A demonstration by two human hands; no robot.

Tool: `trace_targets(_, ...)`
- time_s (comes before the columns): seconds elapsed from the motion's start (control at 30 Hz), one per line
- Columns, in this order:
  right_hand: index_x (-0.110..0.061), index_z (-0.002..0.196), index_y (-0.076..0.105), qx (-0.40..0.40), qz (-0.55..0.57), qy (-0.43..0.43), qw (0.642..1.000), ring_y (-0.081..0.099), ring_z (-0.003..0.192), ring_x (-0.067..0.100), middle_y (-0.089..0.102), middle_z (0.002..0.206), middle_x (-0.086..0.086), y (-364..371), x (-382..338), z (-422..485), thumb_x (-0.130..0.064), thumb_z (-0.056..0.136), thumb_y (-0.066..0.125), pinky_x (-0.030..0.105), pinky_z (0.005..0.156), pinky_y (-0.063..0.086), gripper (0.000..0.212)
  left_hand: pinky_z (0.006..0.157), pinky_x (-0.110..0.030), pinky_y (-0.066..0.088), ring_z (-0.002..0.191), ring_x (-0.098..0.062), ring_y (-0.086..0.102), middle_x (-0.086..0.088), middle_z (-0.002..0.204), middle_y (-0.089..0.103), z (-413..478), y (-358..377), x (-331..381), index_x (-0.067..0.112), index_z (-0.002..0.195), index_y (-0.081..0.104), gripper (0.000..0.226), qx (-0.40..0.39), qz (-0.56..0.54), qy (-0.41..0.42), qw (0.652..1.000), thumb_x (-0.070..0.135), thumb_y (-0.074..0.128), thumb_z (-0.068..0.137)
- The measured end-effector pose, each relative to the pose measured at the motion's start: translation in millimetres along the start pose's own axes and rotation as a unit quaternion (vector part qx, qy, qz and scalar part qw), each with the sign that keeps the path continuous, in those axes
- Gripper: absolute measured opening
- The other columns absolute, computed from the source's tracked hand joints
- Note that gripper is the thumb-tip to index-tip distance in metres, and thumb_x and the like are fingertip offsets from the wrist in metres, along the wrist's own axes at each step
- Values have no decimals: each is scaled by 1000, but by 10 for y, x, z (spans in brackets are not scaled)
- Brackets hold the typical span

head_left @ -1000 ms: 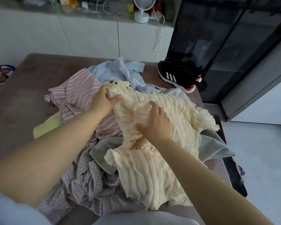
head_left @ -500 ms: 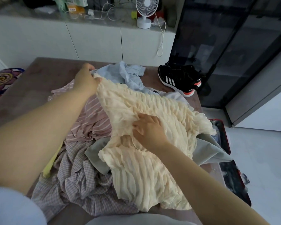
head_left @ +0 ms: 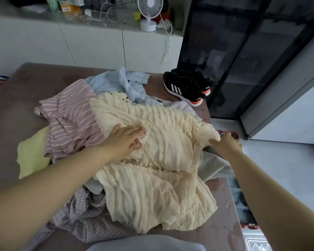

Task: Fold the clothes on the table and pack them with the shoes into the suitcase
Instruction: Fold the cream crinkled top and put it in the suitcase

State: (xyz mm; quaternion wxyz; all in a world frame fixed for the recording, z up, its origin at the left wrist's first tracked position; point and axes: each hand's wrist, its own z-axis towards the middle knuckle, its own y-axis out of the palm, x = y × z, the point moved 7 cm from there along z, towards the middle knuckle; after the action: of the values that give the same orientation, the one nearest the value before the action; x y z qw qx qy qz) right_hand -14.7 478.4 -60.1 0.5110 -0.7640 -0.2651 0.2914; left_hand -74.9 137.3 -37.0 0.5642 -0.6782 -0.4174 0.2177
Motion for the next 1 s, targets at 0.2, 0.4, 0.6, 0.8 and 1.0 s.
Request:
trace_targets(0.2, -7, 116, 56, 22, 100, -81, 991, 58, 93, 34, 63, 110, 17, -84, -128, 45, -23, 94, 43, 35, 80, 46, 30, 114, -33, -10, 140, -6, 19, 10, 154, 20, -72, -155, 26, 31, 145, 23, 49, 7, -2, 19, 1000, 31, 37, 98)
trace_targets(0.4, -16, 111, 50, 91, 260, -249, 929, 56, 75, 20, 60, 94, 3, -434, -830, -636, -11, 93, 42, 26, 57, 41, 20, 99, -27, 26, 98, -18, 58, 1, 106, 64, 12, -646, 88, 15, 102, 64, 31, 195, -84, 30, 977, 32, 42, 88)
trace_targets(0.6, -22, 105, 52, 20, 262, -322, 910, 54, 93, 9, 53, 104, -13, -313, -1084, -813, -15, 84, 58, 30, 81, 47, 24, 65, -32, 37, 65, -23, 52, -1, 67, 53, 73, -911, 75, 11, 67, 52, 26, 297, -107, 22, 949, 23, 58, 89)
trace_targets(0.8, -16, 139, 31, -44, 248, -109, 962, 56, 100, 25, 47, 133, 5, -77, -830, -289, -27, 92, 51, 25, 59, 41, 52, 90, -41, 36, 104, -35, 51, -12, 111, 58, 28, -761, -476, 8, 104, 57, 27, 284, -91, -106, 949, 29, 61, 87)
trace_targets(1.0, -12, 137, 36, -93, 352, -78, 928, 52, 114, 26, 50, 129, 8, 48, -1120, -143, -26, 90, 57, 19, 68, 39, 53, 100, -42, 34, 121, -38, 42, -21, 132, 43, -20, -697, -1106, 8, 130, 41, 56, 271, -217, -288, 892, 28, 64, 84)
